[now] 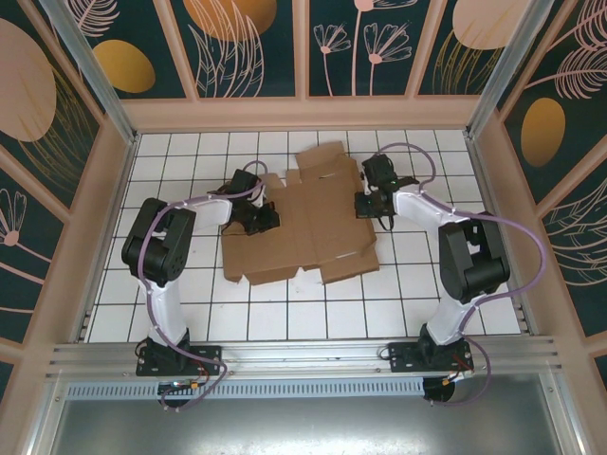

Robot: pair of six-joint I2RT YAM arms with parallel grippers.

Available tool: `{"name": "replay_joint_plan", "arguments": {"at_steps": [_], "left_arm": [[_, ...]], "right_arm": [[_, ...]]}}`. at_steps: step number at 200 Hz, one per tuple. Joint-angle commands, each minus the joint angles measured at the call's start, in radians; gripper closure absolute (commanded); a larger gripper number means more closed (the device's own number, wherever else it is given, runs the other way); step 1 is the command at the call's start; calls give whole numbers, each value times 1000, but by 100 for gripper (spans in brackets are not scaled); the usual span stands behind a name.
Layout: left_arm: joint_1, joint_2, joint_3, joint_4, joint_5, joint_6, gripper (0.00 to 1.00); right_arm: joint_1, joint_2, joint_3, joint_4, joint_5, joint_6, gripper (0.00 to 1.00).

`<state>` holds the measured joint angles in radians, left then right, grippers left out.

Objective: Fold the paper box

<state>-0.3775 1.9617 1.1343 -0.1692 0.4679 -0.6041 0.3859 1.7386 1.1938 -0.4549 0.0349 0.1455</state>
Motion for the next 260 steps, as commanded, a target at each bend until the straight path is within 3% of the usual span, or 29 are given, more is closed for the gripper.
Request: {"name": "replay_joint_plan", "arguments": {"at_steps": [1, 46, 77, 111, 135, 159, 188, 210, 229, 260], "left_arm": [[-6, -16, -55, -7, 38, -55, 100], [-21, -57, -78, 26, 77, -110, 100], [-66, -45, -79, 117, 135, -176, 100], [-71, -129, -52, 184, 109, -233, 100], [-55, -201, 24, 194, 77, -294, 93], [-55, -156, 181, 88, 28, -336, 83], [-54, -56, 299, -98, 2, -227, 82], [-52, -64, 221, -108, 31, -190, 83], [-51, -98, 144, -94, 34, -165, 82], [-49, -134, 67, -78, 59, -134, 82]], "right_arm": [[51, 10, 74, -79, 184, -51, 100], [112, 24, 184, -96, 369, -121, 98], [126, 43, 303, -120, 320, -223, 86], [139, 53, 344, -93, 331, -356, 86], [134, 61, 347, -79, 293, -385, 88], [119, 65, 335, -68, 287, -351, 90], [-50, 10, 238, -10, 26, -162, 77], [-213, -57, 82, 100, -206, -28, 61], [-299, -36, 19, 87, -363, 2, 58], [-341, -21, -87, 94, -408, -10, 50]]}}
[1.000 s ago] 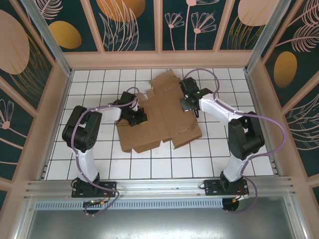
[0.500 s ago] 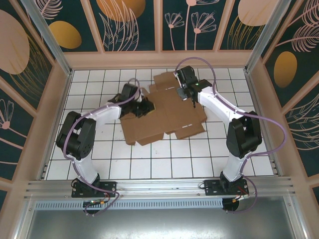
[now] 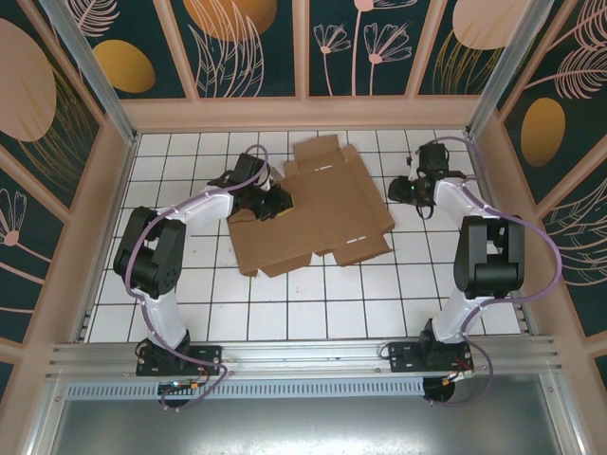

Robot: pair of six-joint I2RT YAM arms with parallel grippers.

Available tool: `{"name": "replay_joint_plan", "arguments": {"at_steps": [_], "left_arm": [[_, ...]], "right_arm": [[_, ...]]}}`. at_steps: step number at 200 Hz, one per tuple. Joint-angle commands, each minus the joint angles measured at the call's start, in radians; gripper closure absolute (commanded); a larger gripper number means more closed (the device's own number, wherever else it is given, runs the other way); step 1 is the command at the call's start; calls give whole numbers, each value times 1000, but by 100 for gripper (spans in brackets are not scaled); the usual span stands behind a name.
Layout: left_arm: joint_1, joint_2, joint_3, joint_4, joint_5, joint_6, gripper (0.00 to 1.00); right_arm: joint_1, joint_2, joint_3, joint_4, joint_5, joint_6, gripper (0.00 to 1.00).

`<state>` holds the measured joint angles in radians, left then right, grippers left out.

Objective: Fold the paper box

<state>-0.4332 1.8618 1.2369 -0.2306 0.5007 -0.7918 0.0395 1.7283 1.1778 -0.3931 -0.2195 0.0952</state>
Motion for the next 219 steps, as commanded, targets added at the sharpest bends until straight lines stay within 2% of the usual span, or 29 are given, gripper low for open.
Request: {"name": "replay_joint_plan", "arguments": {"at_steps": [1, 59, 80, 115, 172, 219], "left_arm": [[7, -34, -37, -17, 27, 55, 82], [20, -87, -106, 3, 48, 85, 82], [24, -97, -124, 13, 49, 88, 82], [27, -113, -135, 19, 47, 93, 83], [28, -142, -178, 64, 58, 85, 85], [28, -142, -171, 60, 64, 82, 87]], "right_arm": [[4, -11, -75, 34, -154, 41, 50], [-30, 30, -168, 72, -183, 17, 49], [-30, 54, -176, 97, -231, 15, 50], [-31, 108, -147, 110, -268, 0, 52], [-36, 174, -83, 102, -314, -20, 61], [-36, 205, -36, 105, -362, -24, 62]]}}
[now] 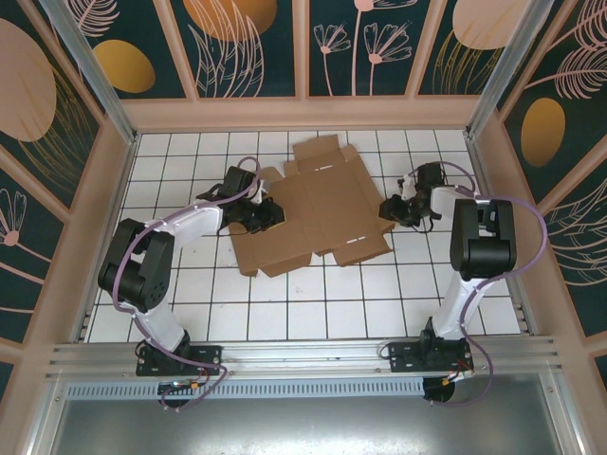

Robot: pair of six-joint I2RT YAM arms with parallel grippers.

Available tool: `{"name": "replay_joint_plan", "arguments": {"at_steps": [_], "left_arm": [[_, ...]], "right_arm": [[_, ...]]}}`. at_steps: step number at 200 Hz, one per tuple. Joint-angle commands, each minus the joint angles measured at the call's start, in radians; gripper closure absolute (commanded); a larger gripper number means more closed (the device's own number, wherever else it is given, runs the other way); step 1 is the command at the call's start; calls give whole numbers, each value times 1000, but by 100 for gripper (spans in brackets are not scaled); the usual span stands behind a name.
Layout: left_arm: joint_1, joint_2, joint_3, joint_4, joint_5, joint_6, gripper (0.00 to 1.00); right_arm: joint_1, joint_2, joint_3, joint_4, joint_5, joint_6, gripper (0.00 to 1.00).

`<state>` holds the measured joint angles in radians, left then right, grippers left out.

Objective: Fold the paper box

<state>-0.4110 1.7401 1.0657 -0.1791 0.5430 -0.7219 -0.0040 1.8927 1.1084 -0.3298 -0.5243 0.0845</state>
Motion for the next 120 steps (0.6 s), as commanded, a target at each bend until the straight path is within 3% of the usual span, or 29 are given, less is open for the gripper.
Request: {"name": "replay_joint_plan", "arguments": {"at_steps": [1, 23, 51, 72, 120], "left_arm": [[6, -20, 1, 8, 22, 12, 87], [5, -20, 12, -4, 23, 16, 87], [8, -42, 20, -17, 14, 23, 87], [8, -56, 35, -36, 0, 33, 88], [8, -88, 121, -129, -63, 52, 88]], "right_arm": [[7, 41, 32, 43, -60, -12, 62], [21, 52, 24, 62, -92, -8, 65], [43, 26, 27, 50, -62, -27, 90], [61, -39, 29, 56, -23, -43, 96], [189, -218, 50, -29, 309, -138, 100]]}}
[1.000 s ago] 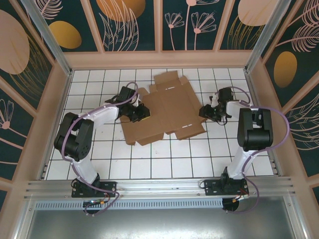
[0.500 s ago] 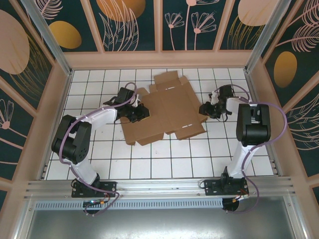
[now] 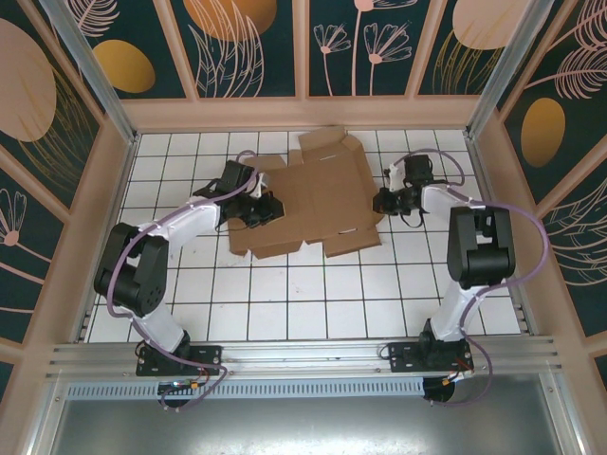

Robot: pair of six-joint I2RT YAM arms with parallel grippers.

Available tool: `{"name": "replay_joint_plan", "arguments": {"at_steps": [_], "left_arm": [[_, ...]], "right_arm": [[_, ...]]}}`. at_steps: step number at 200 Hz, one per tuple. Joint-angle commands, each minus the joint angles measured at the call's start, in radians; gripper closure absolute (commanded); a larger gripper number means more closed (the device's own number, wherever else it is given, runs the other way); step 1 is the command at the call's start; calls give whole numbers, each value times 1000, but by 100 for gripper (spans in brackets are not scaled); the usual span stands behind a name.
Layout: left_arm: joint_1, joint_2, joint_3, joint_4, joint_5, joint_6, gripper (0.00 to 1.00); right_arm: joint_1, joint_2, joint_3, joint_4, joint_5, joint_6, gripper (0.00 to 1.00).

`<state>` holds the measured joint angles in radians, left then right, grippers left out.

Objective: Fold the paper box

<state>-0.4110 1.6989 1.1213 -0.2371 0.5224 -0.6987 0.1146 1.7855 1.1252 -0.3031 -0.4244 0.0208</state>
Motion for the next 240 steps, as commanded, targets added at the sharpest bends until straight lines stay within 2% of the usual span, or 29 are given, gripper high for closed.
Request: {"name": "replay_joint_plan", "arguments": {"at_steps": [1, 21, 44, 69, 100, 110, 141, 147, 152, 188, 240], "left_arm": [[8, -47, 68, -73, -45, 28, 88], [8, -40, 129, -127, -66, 21, 85], [8, -17, 196, -115, -19, -25, 79], [8, 70, 334, -111, -6, -94, 66], [-27, 194, 543, -104, 22, -183, 53], [-50, 227, 599, -108, 4, -202, 44], [-124, 299, 724, -110, -60, -285, 40], [-133, 315, 758, -121, -78, -297, 27], [-138, 333, 792, -143, -96, -310, 25], [-145, 504, 1083, -273, -89, -388, 23], [-146, 684, 1324, -343, -91, -404, 23]], "right_arm": [[74, -115, 32, -57, 217, -77, 100], [156, -180, 13, -82, 374, -150, 100], [213, -242, -13, -85, 493, -222, 100], [252, -290, -21, -84, 564, -282, 100], [276, -295, 26, -135, 591, -282, 100], [282, -293, 39, -145, 611, -271, 100], [309, -282, 59, -154, 677, -217, 100], [317, -280, 63, -156, 697, -214, 100], [323, -276, 66, -159, 710, -213, 100], [344, -260, 89, -174, 750, -219, 100], [378, -253, 105, -172, 772, -217, 100]]}}
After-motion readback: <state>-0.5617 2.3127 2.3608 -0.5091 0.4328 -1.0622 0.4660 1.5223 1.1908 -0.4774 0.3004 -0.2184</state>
